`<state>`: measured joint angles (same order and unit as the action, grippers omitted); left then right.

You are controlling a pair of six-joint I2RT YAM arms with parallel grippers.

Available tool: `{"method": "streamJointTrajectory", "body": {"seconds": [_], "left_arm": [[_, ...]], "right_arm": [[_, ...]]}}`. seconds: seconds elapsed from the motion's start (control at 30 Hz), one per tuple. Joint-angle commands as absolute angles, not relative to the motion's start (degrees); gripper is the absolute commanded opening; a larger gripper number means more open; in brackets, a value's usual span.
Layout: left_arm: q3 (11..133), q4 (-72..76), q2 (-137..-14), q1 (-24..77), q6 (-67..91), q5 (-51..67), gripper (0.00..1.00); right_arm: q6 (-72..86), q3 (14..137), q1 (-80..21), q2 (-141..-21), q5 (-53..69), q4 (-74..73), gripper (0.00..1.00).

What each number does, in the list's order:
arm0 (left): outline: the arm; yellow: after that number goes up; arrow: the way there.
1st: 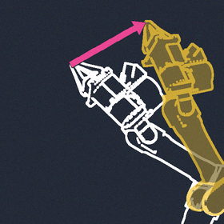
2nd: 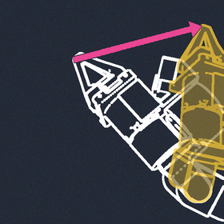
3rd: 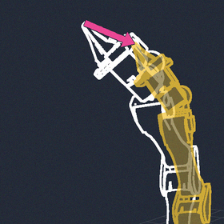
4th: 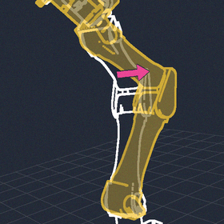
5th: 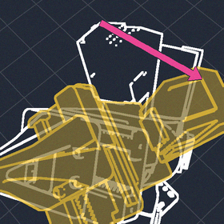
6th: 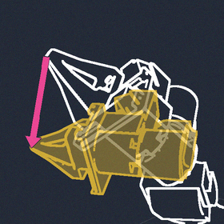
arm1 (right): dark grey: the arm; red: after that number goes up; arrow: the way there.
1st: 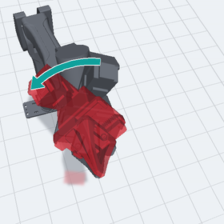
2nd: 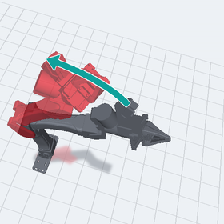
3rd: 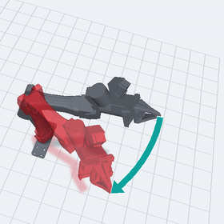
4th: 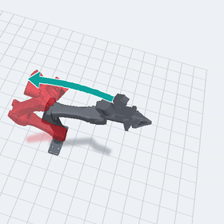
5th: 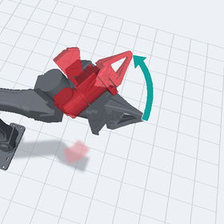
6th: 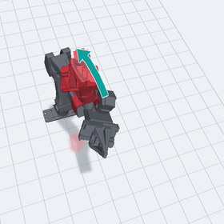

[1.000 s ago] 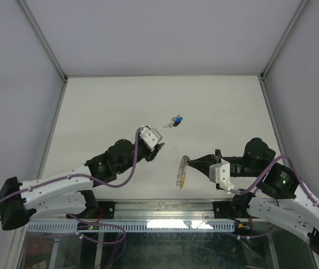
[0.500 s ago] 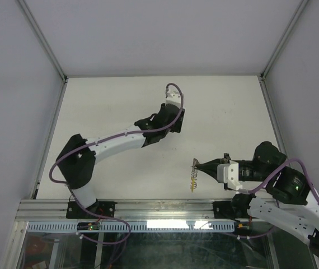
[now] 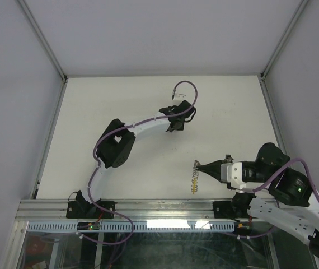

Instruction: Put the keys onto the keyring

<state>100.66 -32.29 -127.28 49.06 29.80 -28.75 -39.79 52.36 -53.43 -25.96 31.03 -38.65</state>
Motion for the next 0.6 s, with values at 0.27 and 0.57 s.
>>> {"method": "streamJointTrajectory", "body": {"seconds": [0.27, 0.57], "left_arm": [[111.41, -36.59, -132.93, 48.43, 33.24, -32.50, 0.39], [112.84, -37.10, -134.77, 48.36, 32.93, -33.88, 0.38]], "right_arm": [[-37.60, 51.96, -53.26, -24.85, 32.93, -33.32, 0.00], [-37.62, 51.26, -53.26, -24.74, 33.28, -33.04, 0.00]]}}
